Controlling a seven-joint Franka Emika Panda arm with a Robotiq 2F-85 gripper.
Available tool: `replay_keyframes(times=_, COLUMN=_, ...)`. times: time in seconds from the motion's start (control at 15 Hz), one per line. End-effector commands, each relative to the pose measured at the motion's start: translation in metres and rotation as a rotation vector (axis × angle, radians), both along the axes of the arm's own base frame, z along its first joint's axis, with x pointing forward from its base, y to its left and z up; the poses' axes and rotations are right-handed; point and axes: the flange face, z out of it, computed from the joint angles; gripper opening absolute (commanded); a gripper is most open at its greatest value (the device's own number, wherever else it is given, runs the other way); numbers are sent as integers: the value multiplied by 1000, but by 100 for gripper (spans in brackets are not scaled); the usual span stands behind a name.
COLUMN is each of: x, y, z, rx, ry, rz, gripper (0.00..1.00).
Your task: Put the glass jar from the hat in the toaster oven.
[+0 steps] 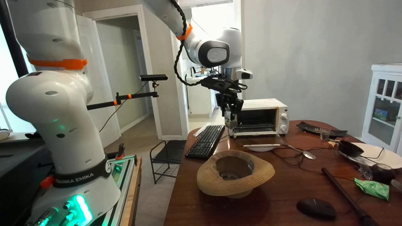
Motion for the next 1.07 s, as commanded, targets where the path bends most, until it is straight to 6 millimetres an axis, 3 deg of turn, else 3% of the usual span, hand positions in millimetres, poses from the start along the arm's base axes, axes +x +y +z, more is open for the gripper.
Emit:
replay_keyframes(times=0.0, x=26, y=10, z=-32, rx=50, ry=-57, rz=-55, gripper=24)
replay_keyframes(times=0.13, x=42, y=26, z=-53, rx=79, ry=-59, rz=-51, gripper=24)
replay_keyframes(times=0.33, x=80, y=69, z=-79, rx=122, ry=-41, rz=-14, gripper=24)
replay_keyframes(times=0.53, x=119, y=100, z=-90, rx=176, ry=-62, rz=-14, gripper=24)
replay_keyframes(times=0.8, x=176, y=109, z=-88, rx=267, ry=-127, rz=-106, gripper=24)
replay_keyframes(times=1.0, x=202, y=104, z=-92, rx=327, ry=-141, rz=-173, gripper=24)
